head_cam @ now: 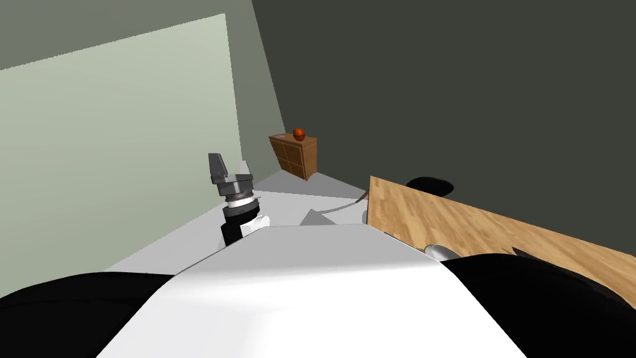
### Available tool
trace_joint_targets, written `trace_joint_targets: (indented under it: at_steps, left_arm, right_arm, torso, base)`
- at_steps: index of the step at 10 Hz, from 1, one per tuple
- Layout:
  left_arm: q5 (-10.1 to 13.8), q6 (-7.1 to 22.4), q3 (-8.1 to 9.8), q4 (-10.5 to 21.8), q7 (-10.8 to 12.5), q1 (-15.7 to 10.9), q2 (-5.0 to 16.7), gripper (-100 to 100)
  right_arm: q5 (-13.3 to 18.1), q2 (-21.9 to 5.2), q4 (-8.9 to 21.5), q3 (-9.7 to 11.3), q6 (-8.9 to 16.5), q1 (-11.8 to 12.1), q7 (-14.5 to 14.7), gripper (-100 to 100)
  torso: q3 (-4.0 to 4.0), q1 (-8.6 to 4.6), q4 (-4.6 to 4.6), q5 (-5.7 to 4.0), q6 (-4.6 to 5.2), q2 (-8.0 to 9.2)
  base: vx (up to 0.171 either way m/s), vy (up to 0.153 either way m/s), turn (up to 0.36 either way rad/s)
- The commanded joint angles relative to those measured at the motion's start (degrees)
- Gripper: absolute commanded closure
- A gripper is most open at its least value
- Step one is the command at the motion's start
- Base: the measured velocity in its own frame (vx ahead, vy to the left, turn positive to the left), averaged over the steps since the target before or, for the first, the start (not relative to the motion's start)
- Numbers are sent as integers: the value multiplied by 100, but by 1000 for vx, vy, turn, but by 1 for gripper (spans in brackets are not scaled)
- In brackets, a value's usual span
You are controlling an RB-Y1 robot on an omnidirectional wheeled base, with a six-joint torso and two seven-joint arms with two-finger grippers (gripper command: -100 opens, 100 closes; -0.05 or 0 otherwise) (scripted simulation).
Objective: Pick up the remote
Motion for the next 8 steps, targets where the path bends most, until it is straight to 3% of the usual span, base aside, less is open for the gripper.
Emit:
trace_joint_targets:
  at_steps: [1,6,8]
  left_arm:
    - [0,0,0,0,0,0,0,0]
    - [0,0,0,0,0,-1,0,0]
    - [0,0,-1,0,0,0,0,0]
  right_arm:
    - [-69,-68,260,124,-37,-77,123,-100]
    - [-212,-181,595,298,-61,-196,350,-100]
    - [-277,-203,729,368,-73,-258,445,-100]
  torso:
    - [0,0,0,0,0,0]
    - [13,2,5,-1,1,21]
    - [-5,2,0,1,-8,-13]
  base:
    - [120,-16,180]
    - [98,-17,112]
    - [166,-14,193]
